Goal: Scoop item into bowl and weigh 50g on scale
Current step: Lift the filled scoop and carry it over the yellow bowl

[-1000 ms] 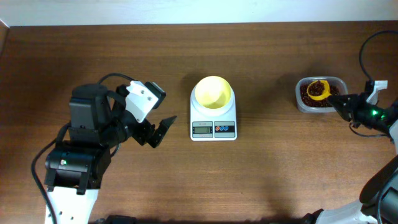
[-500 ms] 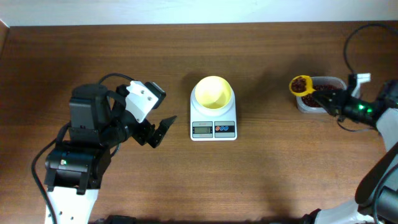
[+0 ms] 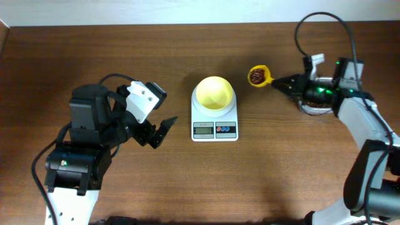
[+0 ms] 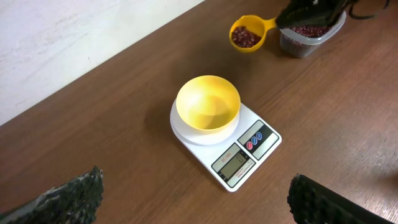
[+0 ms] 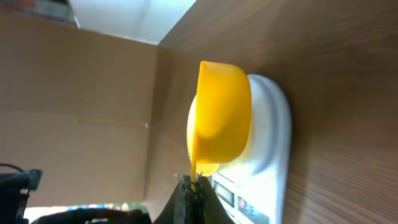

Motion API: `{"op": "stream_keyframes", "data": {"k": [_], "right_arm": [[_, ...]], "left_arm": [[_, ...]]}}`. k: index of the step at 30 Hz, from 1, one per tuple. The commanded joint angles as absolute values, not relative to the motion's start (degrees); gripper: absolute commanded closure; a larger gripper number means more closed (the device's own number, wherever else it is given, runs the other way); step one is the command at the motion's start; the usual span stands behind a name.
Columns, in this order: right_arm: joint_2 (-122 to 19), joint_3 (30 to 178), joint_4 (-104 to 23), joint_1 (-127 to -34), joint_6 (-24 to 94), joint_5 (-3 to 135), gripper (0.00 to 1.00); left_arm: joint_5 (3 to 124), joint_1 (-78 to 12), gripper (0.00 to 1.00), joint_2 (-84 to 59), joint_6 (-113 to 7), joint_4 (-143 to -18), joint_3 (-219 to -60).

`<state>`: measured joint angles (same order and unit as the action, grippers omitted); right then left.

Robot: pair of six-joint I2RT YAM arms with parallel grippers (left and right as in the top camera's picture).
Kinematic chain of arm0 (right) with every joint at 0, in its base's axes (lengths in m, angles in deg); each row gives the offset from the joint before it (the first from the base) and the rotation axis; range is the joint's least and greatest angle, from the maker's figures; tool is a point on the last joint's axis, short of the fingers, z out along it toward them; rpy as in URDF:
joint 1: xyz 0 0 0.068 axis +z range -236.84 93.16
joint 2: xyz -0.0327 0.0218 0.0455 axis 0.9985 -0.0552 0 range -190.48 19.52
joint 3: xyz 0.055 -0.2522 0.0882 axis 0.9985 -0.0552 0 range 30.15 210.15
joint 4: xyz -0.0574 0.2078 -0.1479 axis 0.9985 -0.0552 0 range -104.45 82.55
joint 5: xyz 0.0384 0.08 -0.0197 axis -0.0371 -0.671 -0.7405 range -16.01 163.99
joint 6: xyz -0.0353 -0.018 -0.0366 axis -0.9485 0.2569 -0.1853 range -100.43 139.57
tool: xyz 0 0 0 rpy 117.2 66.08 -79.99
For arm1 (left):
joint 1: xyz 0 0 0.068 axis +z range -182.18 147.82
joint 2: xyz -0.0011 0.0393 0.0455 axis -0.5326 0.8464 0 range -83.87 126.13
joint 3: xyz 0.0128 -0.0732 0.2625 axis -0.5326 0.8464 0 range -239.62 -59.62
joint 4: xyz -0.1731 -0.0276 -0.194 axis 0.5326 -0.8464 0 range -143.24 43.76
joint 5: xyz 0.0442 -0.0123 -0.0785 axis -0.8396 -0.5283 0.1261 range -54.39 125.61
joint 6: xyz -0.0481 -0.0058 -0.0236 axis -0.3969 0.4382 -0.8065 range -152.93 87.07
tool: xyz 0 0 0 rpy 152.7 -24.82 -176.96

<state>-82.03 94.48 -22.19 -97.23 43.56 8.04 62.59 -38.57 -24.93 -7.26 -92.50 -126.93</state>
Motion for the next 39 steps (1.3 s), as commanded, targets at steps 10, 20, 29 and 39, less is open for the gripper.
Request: {"op": "stream_keyframes", "data": {"k": [10, 20, 29, 39], "right_arm": [[-82.47, 94.35, -13.16, -85.28, 41.81, 7.27, 0.96], [-82.49, 94.33, -11.94, -82.19, 30.44, 15.16, 0.96], [-82.49, 94.31, -14.3, -82.17, 10.16, 15.16, 0.96], [-82.49, 94.07, -14.49, -81.1, 1.92, 16.21, 0.96]], "left_arm": [[62.37, -38.4, 0.01, -24.95, -7.96, -92.42, -128.13], [62.37, -38.4, 0.01, -24.95, -7.96, -92.42, -128.13], [62.37, -38.4, 0.01, -24.95, -7.96, -92.42, -128.13], [62.37, -38.4, 0.01, -24.95, -7.96, -92.42, -128.13]]}}
